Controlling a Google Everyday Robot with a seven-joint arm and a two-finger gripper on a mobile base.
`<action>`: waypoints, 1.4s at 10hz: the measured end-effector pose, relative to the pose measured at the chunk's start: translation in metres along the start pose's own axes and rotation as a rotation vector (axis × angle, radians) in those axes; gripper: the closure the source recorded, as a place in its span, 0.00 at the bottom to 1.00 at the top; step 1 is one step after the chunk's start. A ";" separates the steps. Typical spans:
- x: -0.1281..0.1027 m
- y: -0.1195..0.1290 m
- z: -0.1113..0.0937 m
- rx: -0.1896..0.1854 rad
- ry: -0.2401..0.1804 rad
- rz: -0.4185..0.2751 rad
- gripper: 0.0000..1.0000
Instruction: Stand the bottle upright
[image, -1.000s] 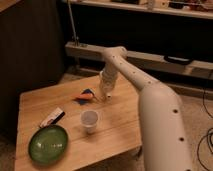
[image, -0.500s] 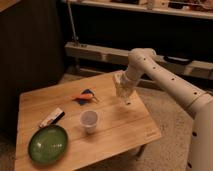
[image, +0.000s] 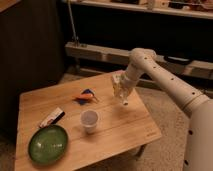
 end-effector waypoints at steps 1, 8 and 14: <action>-0.013 -0.018 0.008 0.125 -0.029 0.049 1.00; -0.092 -0.066 -0.018 0.437 -0.309 0.233 1.00; -0.124 -0.059 -0.015 0.549 -0.470 0.276 1.00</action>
